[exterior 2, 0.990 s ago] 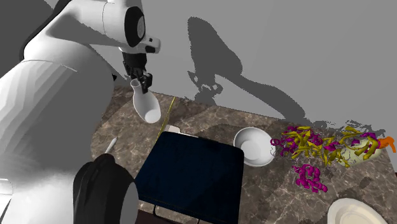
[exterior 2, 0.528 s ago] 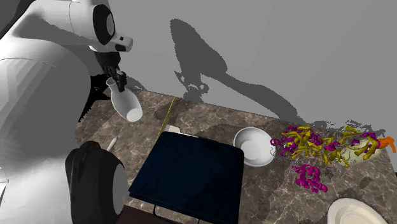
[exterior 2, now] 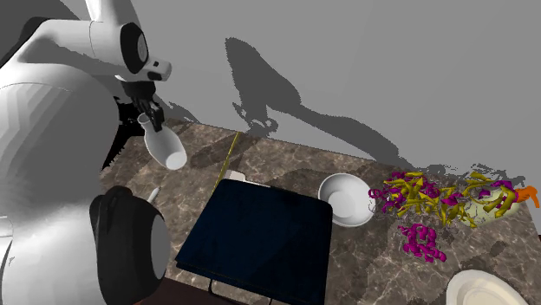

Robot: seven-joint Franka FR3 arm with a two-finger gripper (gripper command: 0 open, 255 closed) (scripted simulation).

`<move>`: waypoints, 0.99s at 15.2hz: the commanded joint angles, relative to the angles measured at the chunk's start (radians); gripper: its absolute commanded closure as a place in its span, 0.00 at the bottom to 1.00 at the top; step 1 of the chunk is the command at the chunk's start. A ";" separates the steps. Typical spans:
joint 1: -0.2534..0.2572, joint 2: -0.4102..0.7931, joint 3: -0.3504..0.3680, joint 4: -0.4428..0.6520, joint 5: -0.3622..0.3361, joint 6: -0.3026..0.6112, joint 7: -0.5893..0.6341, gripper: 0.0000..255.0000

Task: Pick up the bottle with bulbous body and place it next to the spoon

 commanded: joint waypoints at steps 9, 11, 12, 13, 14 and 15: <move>-0.004 0.006 -0.003 -0.100 -0.002 0.106 -0.008 1.00; -0.004 0.006 -0.003 -0.100 -0.002 0.106 -0.008 1.00; -0.004 0.006 -0.003 -0.100 -0.002 0.106 -0.008 1.00; -0.004 0.006 -0.003 -0.100 -0.002 0.106 -0.008 1.00; -0.004 0.006 -0.003 -0.100 -0.002 0.106 -0.008 1.00; -0.004 0.006 -0.003 -0.100 -0.002 0.106 -0.008 1.00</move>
